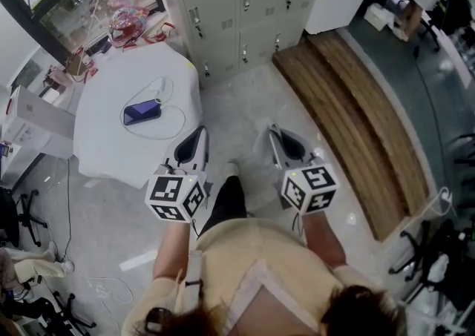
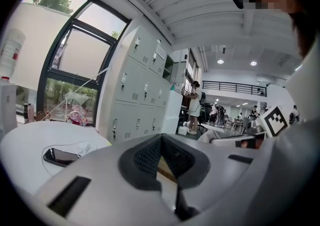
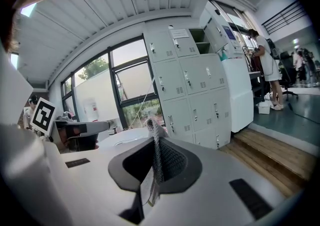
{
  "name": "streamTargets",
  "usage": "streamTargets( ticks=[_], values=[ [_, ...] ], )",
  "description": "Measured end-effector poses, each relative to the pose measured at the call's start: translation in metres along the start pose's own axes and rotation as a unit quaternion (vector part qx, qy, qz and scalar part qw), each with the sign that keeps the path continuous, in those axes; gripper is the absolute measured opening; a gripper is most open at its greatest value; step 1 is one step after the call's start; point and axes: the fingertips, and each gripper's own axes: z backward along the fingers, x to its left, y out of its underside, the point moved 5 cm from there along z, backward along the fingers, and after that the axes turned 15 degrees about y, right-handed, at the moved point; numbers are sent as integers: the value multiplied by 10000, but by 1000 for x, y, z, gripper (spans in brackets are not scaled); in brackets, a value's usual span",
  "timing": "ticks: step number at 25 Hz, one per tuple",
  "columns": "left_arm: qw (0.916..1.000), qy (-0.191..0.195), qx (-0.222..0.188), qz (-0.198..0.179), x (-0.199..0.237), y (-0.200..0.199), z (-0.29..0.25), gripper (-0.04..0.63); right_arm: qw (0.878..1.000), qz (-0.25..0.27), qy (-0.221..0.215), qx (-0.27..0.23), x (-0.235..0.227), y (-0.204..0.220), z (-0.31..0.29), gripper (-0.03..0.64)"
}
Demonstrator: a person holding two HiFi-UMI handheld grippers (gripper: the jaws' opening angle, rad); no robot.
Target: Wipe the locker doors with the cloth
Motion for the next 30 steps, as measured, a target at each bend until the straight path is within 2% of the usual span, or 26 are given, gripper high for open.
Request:
streamTargets(
  ticks=[10, 19, 30],
  values=[
    [9998, -54, -33, 193, 76, -20, -54, 2, 9997, 200, -32, 108, 2, -34, -88, 14],
    [9986, -302, -98, 425, 158, -44, -87, 2, 9989, 418, -213, 90, 17, -83, -186, 14],
    [9980, -467, 73, 431, 227, -62, -117, 2, 9981, 488, -332, 151, 27, -120, -297, 14]
  ],
)
